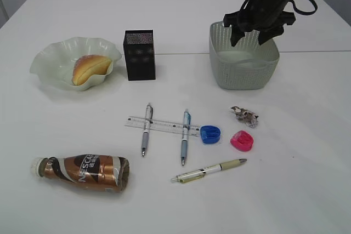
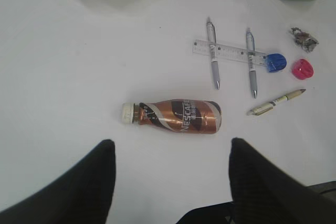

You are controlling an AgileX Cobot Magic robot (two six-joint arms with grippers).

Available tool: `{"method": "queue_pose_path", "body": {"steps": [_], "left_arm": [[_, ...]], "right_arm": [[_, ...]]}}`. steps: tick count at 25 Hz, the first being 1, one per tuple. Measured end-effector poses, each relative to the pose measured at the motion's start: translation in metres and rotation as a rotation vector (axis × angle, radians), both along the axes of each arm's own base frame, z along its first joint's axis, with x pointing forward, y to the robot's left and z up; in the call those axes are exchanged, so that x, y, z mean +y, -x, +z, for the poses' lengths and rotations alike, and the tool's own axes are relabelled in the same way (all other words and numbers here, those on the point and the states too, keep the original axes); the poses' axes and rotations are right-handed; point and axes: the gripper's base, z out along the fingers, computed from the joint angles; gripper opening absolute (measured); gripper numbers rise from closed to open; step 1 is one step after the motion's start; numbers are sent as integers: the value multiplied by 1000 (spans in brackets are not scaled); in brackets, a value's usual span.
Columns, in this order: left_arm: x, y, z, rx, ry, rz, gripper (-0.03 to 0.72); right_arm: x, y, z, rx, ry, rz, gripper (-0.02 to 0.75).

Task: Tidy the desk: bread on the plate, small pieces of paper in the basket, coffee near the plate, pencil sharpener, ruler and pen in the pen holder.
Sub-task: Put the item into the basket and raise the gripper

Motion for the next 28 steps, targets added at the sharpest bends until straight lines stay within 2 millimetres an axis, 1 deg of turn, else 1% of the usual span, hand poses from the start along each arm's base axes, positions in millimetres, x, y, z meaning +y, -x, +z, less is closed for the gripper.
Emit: {"method": "queue_pose_path", "body": {"steps": [2,5,9,11,15,19,25,28], "left_arm": [[0,0,0,0,2,-1,496],[0,0,0,0,2,-1,496],[1,0,0,-1,-6,2,496],[1,0,0,-1,-7,2,496],[1,0,0,-1,-7,2,496],[1,0,0,-1,-12,4,496],[1,0,0,-1,-12,4,494],[1,0,0,-1,-14,5,493]], "right_arm": [[0,2,2,15,2,0,551],[-2,10,13,50,8,-1,536],[-2,18,42,41,0,0,523],[-3,20,50,27,-3,0,519],[-1,26,52,50,-30,4,517],[-2,38,52,94,-32,5,516],[-1,66,62,148,-85,11,515],[4,79,67,165,-83,26,513]]}}
